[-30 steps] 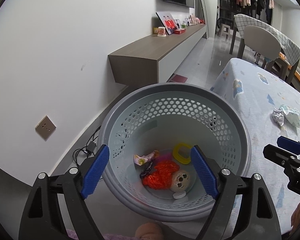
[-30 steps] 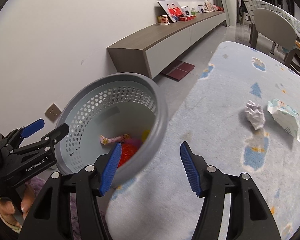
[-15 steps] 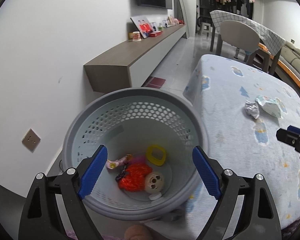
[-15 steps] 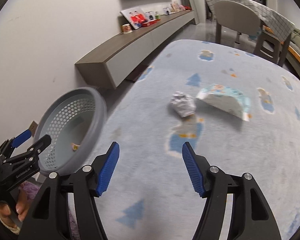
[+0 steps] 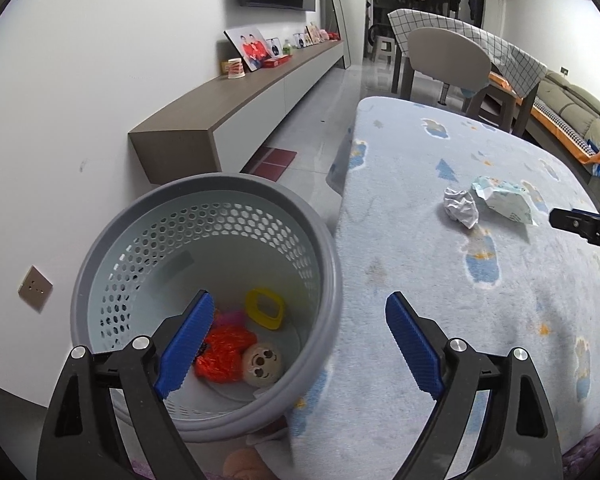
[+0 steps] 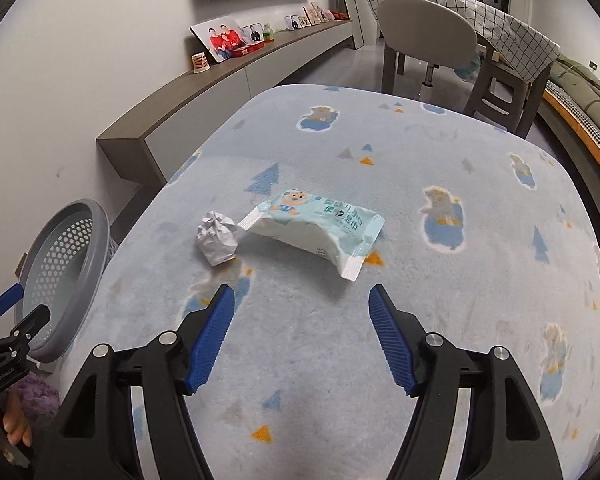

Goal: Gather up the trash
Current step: 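Move both grippers back toward the crumpled foil and wipes pack, then grasp the light blue wipes pack with the right gripper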

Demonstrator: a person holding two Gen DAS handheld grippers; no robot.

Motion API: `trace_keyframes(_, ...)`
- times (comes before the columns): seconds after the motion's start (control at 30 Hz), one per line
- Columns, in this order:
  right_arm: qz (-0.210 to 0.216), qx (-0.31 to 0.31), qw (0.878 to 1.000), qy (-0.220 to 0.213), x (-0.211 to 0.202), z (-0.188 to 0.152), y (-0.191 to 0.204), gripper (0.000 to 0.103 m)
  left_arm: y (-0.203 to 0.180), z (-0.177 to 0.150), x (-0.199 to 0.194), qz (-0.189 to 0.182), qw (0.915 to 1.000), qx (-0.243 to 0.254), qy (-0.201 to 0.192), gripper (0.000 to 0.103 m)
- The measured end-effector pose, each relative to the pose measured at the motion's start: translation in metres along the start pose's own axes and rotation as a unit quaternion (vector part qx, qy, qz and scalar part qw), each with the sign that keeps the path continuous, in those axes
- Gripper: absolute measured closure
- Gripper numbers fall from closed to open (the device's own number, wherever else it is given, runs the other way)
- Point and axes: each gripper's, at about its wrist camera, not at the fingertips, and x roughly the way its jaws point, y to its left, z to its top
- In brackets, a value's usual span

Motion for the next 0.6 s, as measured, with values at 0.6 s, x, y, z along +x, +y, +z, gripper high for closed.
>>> trace_keyframes(0.6,0.041,-0.168,0.985,0.022,0.064,0.056,-0.017,0.023,-0.017,0.007,0.022,0.001,0.9997,0.021,0.012,0.017)
